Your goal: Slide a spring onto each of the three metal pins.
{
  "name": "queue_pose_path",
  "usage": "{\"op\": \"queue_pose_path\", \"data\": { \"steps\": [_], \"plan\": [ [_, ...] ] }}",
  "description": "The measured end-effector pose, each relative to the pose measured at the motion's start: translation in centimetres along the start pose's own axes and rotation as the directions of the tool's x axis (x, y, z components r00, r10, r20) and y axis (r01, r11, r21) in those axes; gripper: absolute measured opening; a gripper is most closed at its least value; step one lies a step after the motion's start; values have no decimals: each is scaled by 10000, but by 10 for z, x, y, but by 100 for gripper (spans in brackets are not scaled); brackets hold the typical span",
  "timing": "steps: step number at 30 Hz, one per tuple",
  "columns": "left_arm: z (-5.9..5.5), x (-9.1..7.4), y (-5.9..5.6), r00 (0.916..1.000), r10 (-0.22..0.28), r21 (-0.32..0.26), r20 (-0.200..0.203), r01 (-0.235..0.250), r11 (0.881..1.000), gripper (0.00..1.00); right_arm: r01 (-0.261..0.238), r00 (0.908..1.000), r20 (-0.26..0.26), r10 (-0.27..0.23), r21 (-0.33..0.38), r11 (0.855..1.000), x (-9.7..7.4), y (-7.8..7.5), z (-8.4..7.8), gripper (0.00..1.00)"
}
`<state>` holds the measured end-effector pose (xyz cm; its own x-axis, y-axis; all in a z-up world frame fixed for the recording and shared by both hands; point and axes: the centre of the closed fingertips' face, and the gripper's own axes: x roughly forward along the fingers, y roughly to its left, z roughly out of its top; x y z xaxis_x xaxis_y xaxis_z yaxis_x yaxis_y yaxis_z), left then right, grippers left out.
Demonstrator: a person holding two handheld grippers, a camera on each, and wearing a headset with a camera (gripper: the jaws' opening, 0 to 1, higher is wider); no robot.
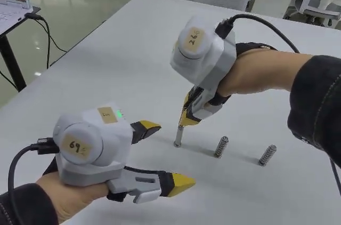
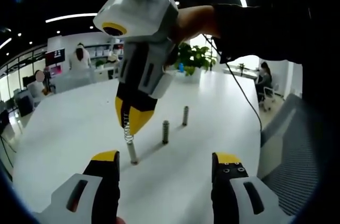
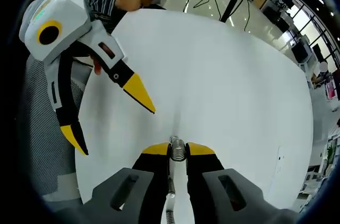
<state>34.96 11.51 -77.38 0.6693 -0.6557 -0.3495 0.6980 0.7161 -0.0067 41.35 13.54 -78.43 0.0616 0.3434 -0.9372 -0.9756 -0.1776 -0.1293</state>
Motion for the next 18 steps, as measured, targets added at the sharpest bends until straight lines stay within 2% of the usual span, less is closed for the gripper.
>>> {"op": "queue_pose_path", "data": {
  "steps": [18],
  "plan": [
    [-1, 1, -2, 10000, -65, -1, -71, 65, 10000, 64, -264, 9993, -263, 267, 114, 9996, 15, 2, -6, 8]
  ]
}}
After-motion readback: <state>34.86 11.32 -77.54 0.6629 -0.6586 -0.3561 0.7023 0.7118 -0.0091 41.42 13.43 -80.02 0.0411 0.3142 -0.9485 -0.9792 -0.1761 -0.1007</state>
